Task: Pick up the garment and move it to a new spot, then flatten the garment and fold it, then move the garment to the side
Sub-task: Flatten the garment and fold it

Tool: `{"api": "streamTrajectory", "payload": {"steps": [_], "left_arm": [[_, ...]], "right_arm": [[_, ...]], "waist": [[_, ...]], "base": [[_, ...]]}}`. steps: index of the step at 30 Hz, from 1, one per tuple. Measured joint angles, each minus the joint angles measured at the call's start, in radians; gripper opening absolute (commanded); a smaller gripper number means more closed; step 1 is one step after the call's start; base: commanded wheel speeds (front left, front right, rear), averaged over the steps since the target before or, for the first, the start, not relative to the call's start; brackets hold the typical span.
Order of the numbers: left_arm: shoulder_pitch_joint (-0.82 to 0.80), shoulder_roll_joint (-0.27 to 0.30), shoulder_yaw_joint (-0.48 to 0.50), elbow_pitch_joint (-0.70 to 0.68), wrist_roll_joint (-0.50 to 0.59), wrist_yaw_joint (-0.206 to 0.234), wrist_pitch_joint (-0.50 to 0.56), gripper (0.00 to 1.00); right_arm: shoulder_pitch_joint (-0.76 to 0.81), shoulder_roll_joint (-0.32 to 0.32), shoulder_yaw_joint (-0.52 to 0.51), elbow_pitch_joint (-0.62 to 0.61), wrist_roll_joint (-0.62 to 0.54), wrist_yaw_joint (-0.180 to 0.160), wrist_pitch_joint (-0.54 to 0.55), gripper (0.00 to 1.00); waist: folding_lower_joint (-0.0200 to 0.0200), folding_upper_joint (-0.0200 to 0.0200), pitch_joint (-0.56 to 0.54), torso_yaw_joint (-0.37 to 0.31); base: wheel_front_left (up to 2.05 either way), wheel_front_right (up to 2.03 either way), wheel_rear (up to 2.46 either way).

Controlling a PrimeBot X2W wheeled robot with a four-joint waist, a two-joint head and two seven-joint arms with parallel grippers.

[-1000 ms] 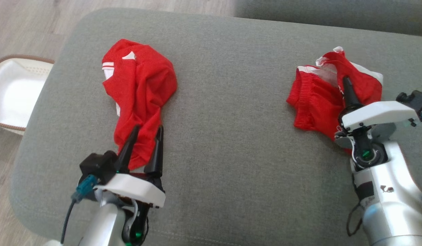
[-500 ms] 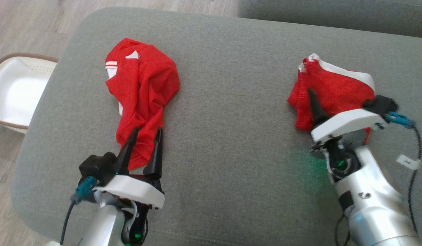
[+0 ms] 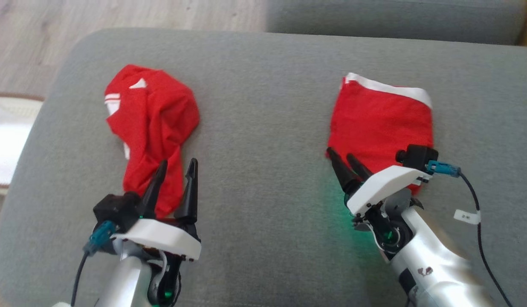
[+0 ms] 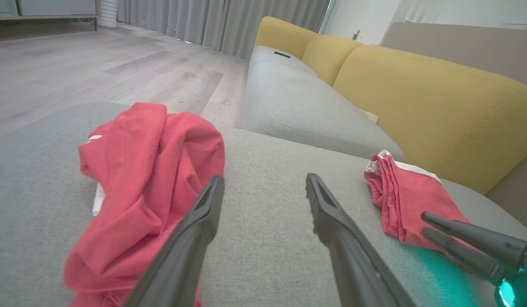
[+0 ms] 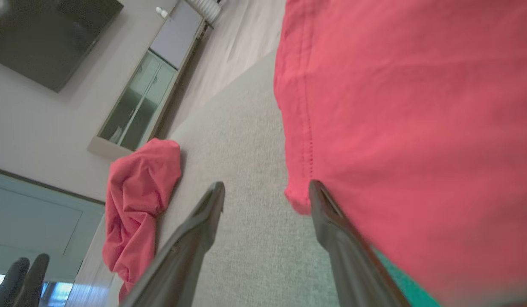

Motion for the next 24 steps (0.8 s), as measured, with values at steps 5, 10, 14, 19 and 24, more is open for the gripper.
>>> {"api": "streamTrajectory", "payload": {"steps": [5,10,14,19,24], "left_arm": [[0.005,0.000,0.009,-0.013,0.000,0.000,0.000,1.00],[0.017,0.001,0.036,-0.061,0.000,-0.001,0.000,1.00],[0.019,0.001,0.040,-0.104,0.000,-0.010,0.000,1.00],[0.019,0.001,0.058,-0.142,0.003,-0.010,0.000,1.00],[0.020,0.001,0.066,-0.164,0.016,-0.009,0.000,1.00]], "right_arm": [[0.000,-0.001,0.001,-0.039,0.000,0.000,-0.073,1.00],[0.006,-0.046,-0.036,-0.117,-0.068,0.000,-0.180,1.00],[0.025,-0.113,-0.110,-0.150,-0.185,0.000,-0.272,1.00],[0.101,-0.129,-0.253,-0.204,-0.417,0.000,-0.308,1.00],[0.191,-0.059,-0.413,-0.322,-0.627,0.000,-0.311,1.00]], "waist": [[0.0000,0.0000,-0.017,-0.050],[0.0000,0.0000,-0.029,-0.106],[0.0000,0.0000,-0.036,-0.152],[0.0000,0.0000,-0.038,-0.206],[0.0000,0.0000,-0.036,-0.244]], "base": [[0.00,0.00,0.00],[0.00,0.00,0.00],[0.00,0.00,0.00],[0.00,0.00,0.00],[0.00,0.00,0.00]]}}
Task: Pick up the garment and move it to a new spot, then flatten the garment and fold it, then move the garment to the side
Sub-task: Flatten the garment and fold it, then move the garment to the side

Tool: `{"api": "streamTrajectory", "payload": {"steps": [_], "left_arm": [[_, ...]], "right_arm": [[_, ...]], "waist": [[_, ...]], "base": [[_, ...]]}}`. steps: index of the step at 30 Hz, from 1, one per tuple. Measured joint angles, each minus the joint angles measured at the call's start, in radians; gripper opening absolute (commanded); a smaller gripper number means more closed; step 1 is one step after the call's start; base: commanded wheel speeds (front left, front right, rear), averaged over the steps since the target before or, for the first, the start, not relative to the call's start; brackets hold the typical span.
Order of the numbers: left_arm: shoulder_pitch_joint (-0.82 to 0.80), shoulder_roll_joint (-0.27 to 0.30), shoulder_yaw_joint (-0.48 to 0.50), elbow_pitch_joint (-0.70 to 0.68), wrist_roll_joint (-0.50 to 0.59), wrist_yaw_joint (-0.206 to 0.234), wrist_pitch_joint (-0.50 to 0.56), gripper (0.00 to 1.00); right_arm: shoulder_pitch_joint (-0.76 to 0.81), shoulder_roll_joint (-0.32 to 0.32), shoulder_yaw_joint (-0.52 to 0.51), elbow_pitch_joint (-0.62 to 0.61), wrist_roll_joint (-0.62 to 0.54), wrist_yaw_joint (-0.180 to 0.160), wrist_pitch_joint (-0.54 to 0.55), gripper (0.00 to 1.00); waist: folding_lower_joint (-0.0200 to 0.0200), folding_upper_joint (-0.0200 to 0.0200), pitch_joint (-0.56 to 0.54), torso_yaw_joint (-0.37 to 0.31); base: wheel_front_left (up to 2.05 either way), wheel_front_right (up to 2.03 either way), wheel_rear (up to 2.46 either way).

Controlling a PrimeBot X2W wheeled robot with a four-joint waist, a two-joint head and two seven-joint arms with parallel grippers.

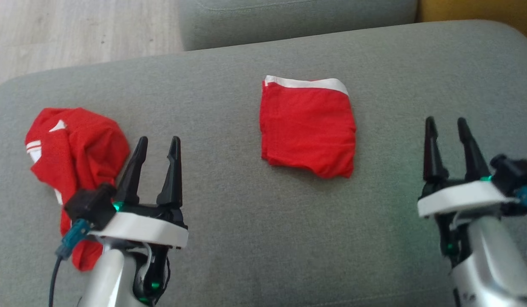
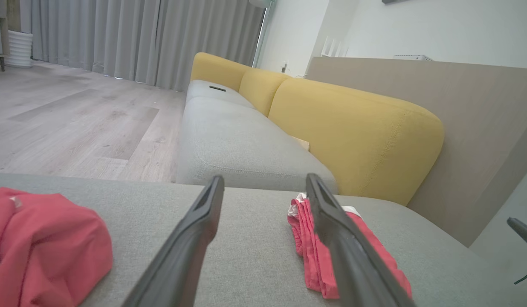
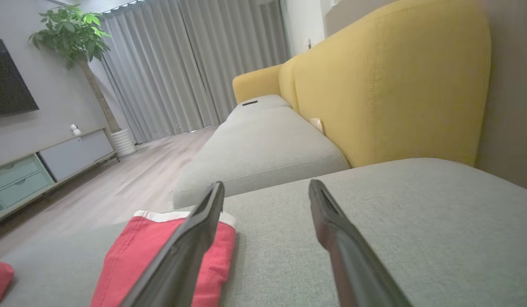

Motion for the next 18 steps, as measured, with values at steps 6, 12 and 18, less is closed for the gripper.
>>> {"api": "streamTrajectory", "payload": {"steps": [6,12,18], "left_arm": [[0.025,0.000,0.001,-0.002,0.017,0.000,0.000,1.00],[0.058,0.000,0.001,-0.012,0.029,0.000,0.000,1.00],[0.057,0.001,-0.003,-0.025,0.029,0.000,0.000,1.00]], "right_arm": [[0.102,0.059,-0.059,-0.080,-0.103,0.000,0.000,1.00],[0.121,0.071,-0.073,-0.102,-0.119,0.000,0.000,1.00],[0.120,0.074,-0.075,-0.111,-0.119,0.000,0.000,1.00]], "waist": [[0.0000,0.0000,0.002,-0.014],[0.0000,0.0000,0.009,-0.014],[0.0000,0.0000,0.032,-0.001]], "base": [[0.00,0.00,0.00],[0.00,0.00,0.00],[0.00,0.00,0.00]]}}
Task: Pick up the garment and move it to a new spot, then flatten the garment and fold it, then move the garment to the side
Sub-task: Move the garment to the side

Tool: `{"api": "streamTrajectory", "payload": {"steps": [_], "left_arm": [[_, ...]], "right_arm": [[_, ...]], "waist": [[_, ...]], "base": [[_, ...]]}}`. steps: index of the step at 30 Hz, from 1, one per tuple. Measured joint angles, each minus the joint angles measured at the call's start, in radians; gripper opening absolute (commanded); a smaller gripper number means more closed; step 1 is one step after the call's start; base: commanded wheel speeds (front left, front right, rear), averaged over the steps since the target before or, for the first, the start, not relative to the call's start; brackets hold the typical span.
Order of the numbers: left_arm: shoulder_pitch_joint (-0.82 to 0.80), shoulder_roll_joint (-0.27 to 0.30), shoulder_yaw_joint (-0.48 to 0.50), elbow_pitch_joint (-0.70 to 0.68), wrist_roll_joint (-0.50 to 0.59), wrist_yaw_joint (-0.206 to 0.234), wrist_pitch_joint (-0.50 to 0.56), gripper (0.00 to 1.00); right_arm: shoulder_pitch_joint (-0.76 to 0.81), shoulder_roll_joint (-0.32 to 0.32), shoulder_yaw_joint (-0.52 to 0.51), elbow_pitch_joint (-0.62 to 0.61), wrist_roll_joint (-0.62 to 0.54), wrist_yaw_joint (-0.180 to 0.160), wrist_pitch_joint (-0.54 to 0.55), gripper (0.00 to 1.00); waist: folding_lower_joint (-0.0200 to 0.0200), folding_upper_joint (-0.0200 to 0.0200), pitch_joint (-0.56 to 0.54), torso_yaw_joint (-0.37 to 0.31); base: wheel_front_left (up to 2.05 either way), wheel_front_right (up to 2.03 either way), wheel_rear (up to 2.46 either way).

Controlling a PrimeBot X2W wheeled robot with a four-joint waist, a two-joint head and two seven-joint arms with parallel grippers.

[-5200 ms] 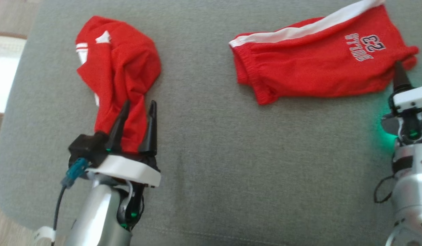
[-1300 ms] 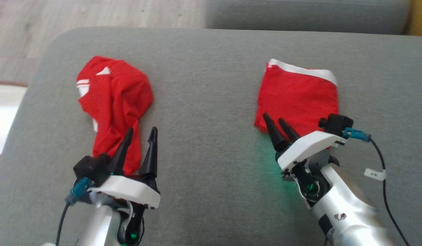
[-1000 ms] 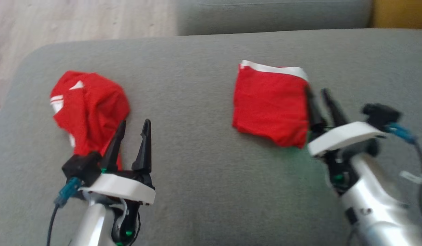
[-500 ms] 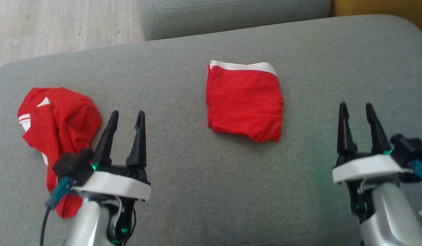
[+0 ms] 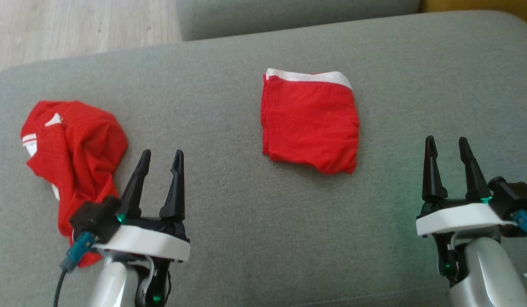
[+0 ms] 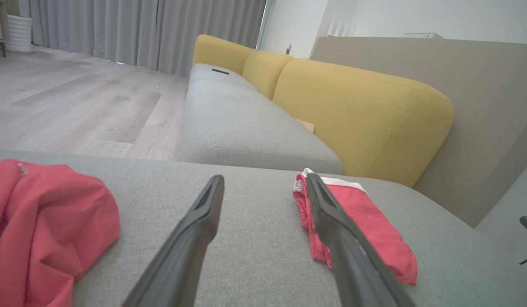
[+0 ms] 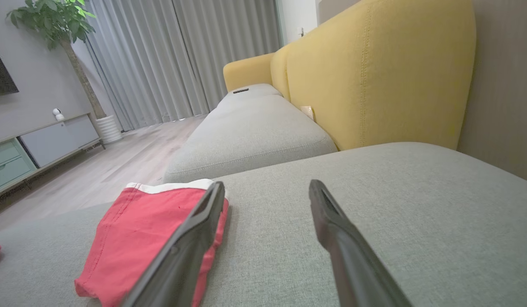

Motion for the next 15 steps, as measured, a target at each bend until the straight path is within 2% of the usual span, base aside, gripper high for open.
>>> {"api": "streamTrajectory", "payload": {"steps": [5,8,15], "left_arm": [[-0.034,0.000,-0.013,-0.003,0.000,0.000,0.000,1.00],[-0.065,-0.001,-0.033,-0.002,0.000,-0.002,0.000,1.00],[-0.109,-0.001,-0.070,0.014,-0.013,-0.002,0.000,1.00]], "right_arm": [[-0.036,0.000,-0.004,0.017,-0.015,0.000,0.017,1.00],[-0.096,0.000,-0.002,0.044,-0.036,0.000,0.065,1.00],[-0.236,0.000,0.006,0.146,0.009,0.000,0.199,1.00]], "waist": [[0.0000,0.0000,0.046,0.017],[0.0000,0.0000,0.080,0.032],[0.0000,0.0000,0.146,0.096]], "base": [[0.00,0.00,0.00],[0.00,0.00,0.00],[0.00,0.00,0.00]]}}
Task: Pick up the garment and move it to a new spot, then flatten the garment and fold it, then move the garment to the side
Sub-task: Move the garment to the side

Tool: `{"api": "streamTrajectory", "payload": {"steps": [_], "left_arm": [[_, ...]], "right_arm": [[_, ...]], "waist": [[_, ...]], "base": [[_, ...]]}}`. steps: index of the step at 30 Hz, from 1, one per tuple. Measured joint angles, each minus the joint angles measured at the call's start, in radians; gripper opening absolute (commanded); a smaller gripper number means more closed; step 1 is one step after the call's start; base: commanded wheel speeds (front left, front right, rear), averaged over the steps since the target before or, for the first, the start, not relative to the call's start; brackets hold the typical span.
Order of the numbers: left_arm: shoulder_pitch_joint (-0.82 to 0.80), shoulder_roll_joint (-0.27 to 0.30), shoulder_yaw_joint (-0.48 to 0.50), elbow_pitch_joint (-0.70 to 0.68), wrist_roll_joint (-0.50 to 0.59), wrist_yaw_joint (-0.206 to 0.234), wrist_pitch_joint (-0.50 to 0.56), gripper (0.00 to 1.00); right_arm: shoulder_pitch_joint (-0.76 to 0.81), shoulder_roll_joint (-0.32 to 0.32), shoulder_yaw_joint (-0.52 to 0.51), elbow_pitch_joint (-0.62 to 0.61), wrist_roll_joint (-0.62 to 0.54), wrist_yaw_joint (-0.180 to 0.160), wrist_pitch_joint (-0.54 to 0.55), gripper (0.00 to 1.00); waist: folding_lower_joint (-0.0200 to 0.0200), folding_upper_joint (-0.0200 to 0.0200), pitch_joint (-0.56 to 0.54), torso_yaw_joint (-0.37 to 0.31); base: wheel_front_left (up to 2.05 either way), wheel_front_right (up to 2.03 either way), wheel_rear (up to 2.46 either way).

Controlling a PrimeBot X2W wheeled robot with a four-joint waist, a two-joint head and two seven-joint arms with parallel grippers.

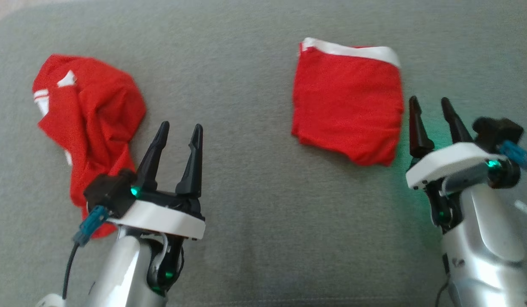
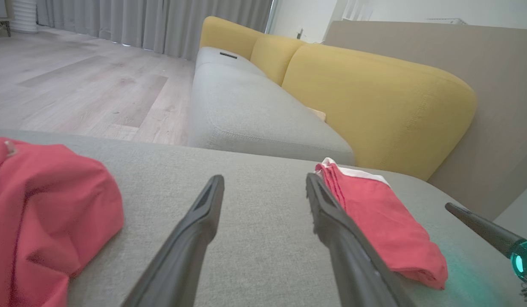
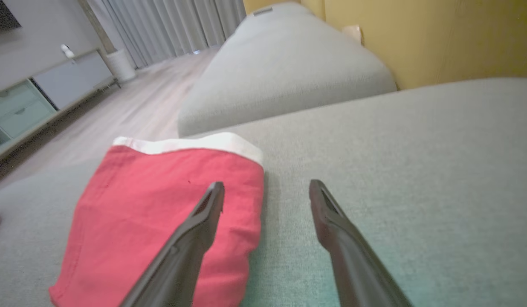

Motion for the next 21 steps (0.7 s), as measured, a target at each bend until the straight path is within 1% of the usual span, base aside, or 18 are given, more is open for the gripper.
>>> {"api": "streamTrajectory", "payload": {"steps": [6,10,13,14,15,16,18,21], "left_arm": [[-0.027,0.000,-0.026,0.003,-0.016,0.002,0.000,1.00],[-0.033,0.000,-0.025,0.005,-0.016,0.002,0.000,1.00],[-0.033,0.000,-0.025,0.007,-0.016,0.003,0.000,1.00],[-0.033,0.000,-0.025,0.007,-0.016,0.003,0.000,1.00],[-0.033,0.000,-0.025,0.007,-0.016,0.003,0.000,1.00],[-0.033,0.000,-0.024,0.008,-0.016,0.003,0.000,1.00],[-0.034,0.000,-0.024,0.008,-0.016,0.003,0.000,1.00],[-0.034,0.000,-0.023,0.009,-0.016,0.003,0.000,1.00]], "right_arm": [[-0.069,-0.002,-0.012,0.130,0.067,0.000,0.103,1.00],[-0.101,-0.004,-0.015,0.194,0.088,0.000,0.122,1.00],[-0.147,-0.009,-0.017,0.242,0.105,0.000,0.135,1.00],[-0.161,-0.009,-0.015,0.255,0.107,0.000,0.135,0.98],[-0.172,-0.010,-0.008,0.268,0.114,0.000,0.135,0.32],[-0.180,-0.011,0.001,0.277,0.113,0.000,0.131,0.00],[-0.190,-0.014,0.019,0.293,0.092,0.000,0.123,0.00],[-0.194,-0.015,0.039,0.304,0.010,0.000,0.100,0.00]], "waist": [[0.0000,0.0000,0.037,0.060],[0.0000,0.0000,0.054,0.085],[0.0000,0.0000,0.060,0.089],[0.0000,0.0000,0.061,0.088],[0.0000,0.0000,0.061,0.086],[0.0000,0.0000,0.061,0.083],[0.0000,0.0000,0.059,0.074],[0.0000,0.0000,0.055,0.056]], "base": [[0.00,0.00,0.00],[0.00,0.00,0.00],[0.00,0.00,0.00],[0.00,0.00,0.00],[0.00,0.00,0.00],[0.00,0.00,0.00],[0.00,0.00,0.00],[0.00,0.00,0.00]]}}
